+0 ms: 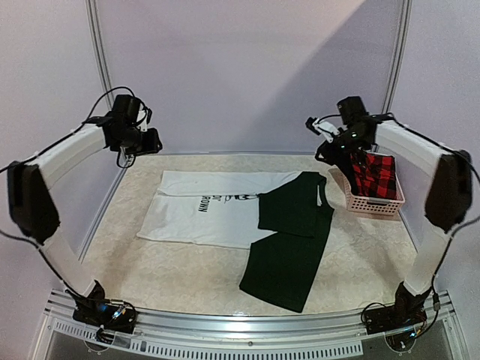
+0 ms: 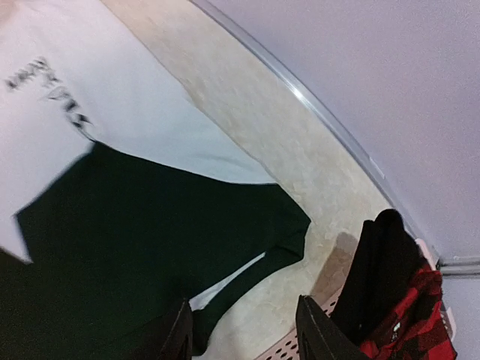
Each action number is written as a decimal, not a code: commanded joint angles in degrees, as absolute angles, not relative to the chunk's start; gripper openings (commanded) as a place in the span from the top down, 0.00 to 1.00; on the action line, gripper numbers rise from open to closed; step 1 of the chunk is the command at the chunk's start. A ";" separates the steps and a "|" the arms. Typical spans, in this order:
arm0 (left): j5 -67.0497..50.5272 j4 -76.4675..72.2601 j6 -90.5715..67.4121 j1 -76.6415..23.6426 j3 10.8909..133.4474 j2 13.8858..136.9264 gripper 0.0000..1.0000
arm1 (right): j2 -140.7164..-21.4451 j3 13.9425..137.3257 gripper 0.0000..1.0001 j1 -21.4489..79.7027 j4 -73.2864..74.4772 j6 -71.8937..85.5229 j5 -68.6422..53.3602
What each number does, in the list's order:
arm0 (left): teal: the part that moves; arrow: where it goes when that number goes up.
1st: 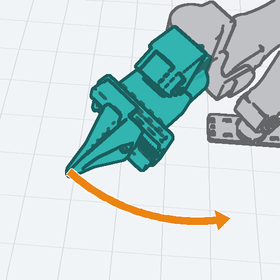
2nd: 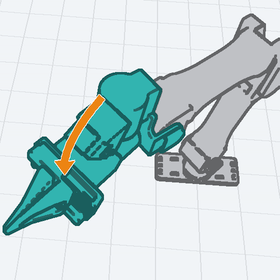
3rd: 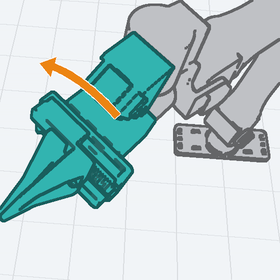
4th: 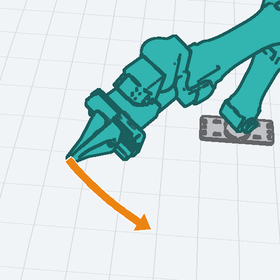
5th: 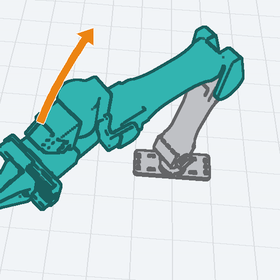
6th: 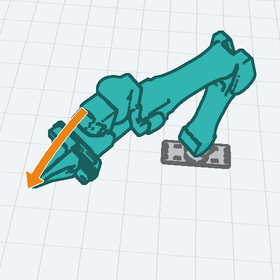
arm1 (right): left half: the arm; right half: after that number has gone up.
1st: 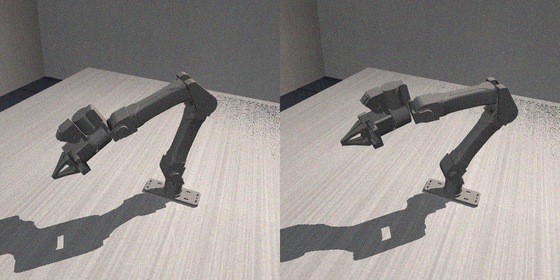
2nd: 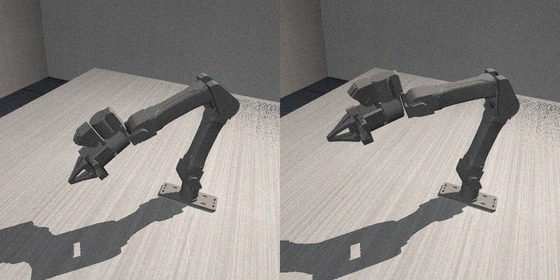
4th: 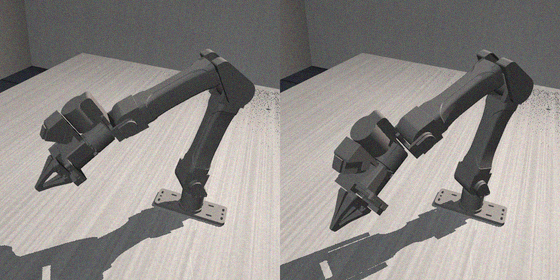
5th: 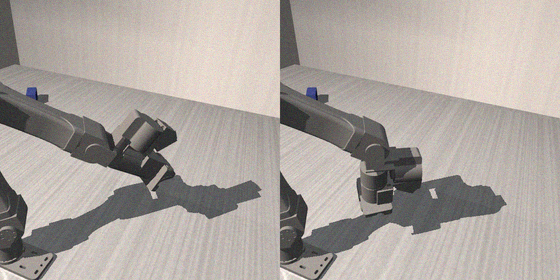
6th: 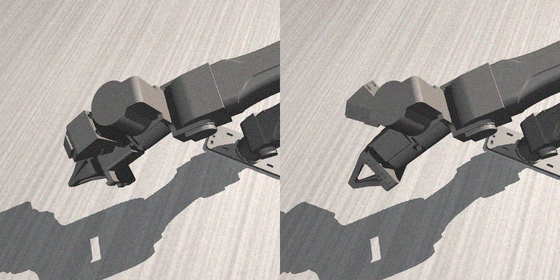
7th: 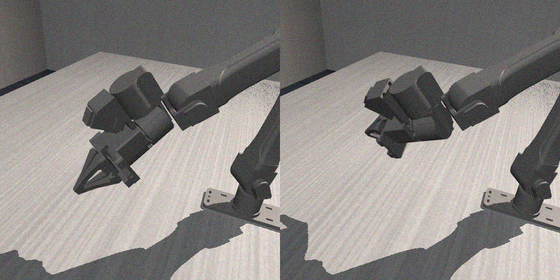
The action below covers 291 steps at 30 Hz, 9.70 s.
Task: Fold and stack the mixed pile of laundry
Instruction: Pick up the 1/3-folded T-shirt from the center of the board, then fold the 1/3-folded T-shirt at the center of the board.
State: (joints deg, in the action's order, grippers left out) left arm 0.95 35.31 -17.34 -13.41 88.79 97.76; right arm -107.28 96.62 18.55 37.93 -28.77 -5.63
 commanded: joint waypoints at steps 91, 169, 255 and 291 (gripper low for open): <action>-4.57 19.36 -46.56 -3.24 36.65 82.04 0.62 | -70.04 39.11 1.00 73.60 29.00 -45.00 2.28; -12.10 16.69 -40.25 -2.11 56.81 90.95 1.00 | -74.02 63.29 1.00 35.04 27.12 -48.44 15.35; -7.79 23.26 -42.41 -0.88 72.32 109.54 1.00 | -116.50 89.81 1.00 22.93 2.82 -49.02 19.55; -2.34 27.24 -39.93 -1.29 82.69 109.98 0.66 | -123.32 103.11 0.54 22.54 10.94 -42.08 22.93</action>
